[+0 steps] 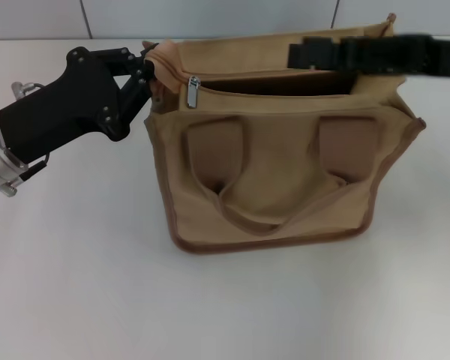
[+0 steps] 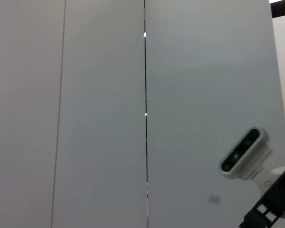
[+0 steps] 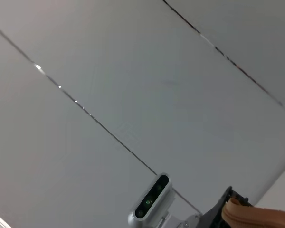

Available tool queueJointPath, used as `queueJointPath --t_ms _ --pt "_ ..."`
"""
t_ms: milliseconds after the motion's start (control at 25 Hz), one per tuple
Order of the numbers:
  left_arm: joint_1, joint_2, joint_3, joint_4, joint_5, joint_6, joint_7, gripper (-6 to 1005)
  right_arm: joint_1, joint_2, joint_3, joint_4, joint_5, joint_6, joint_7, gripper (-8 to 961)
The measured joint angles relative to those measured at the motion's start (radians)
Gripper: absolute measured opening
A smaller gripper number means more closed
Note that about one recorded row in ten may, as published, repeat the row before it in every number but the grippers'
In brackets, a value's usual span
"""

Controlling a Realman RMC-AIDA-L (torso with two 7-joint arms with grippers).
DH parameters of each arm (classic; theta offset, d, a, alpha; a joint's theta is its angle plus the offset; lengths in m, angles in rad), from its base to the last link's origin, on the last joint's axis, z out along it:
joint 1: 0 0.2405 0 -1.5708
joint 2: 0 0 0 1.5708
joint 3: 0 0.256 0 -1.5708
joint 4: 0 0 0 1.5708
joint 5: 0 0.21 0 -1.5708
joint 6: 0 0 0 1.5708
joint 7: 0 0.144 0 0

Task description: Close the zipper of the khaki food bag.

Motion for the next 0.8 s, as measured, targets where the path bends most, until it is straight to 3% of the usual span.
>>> queueJointPath --t_ms 200,280,800 --pt "-0.003 -0.005 -0.001 -0.014 0.0 0.03 0.032 34 0.058 -0.004 -0.062 -0.001 0.0 0.071 0.208 654" --pt "-0.008 -0.005 0.001 -0.025 -0.005 0.03 0.038 34 0.086 -0.003 -0.133 -0.002 0.0 0.125 0.266 641" --pt "-0.011 -0.003 -0.002 -0.038 -0.034 0.009 0.03 35 0.125 0.024 -0.28 -0.002 0.0 0.284 0.375 560"
